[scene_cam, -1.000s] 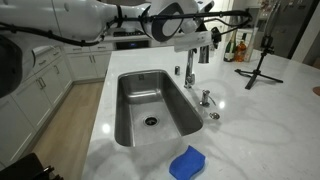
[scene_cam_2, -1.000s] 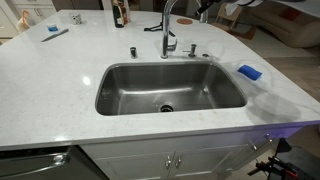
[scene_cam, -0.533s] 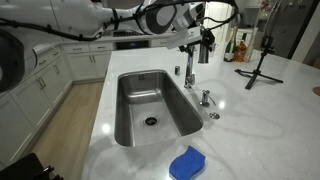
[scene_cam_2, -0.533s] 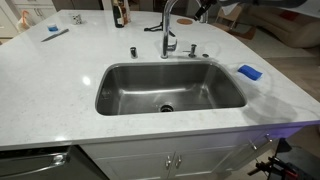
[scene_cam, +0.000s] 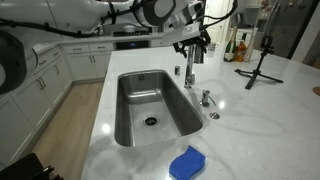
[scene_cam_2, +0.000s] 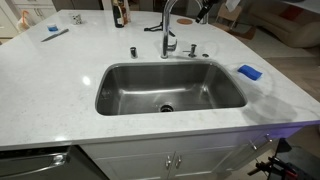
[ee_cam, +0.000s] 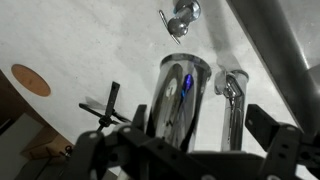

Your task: Slide the spout to the right then to the left

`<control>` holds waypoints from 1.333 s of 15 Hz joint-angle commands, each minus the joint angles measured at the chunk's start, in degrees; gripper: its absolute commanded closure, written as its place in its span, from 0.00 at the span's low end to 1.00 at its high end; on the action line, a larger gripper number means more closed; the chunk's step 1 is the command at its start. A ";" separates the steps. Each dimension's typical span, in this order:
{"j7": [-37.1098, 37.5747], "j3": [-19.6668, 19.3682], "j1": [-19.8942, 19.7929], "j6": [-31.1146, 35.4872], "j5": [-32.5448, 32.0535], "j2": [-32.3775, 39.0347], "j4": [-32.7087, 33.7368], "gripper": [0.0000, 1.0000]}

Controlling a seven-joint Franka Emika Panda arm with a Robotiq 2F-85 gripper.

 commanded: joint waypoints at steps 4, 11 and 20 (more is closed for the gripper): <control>-1.37 1.39 0.66 -3.82 0.34 3.74 5.53 0.00; -2.97 1.50 1.80 -8.91 -0.27 4.65 8.28 0.00; -3.51 1.13 4.56 -14.50 -5.42 6.71 11.79 0.00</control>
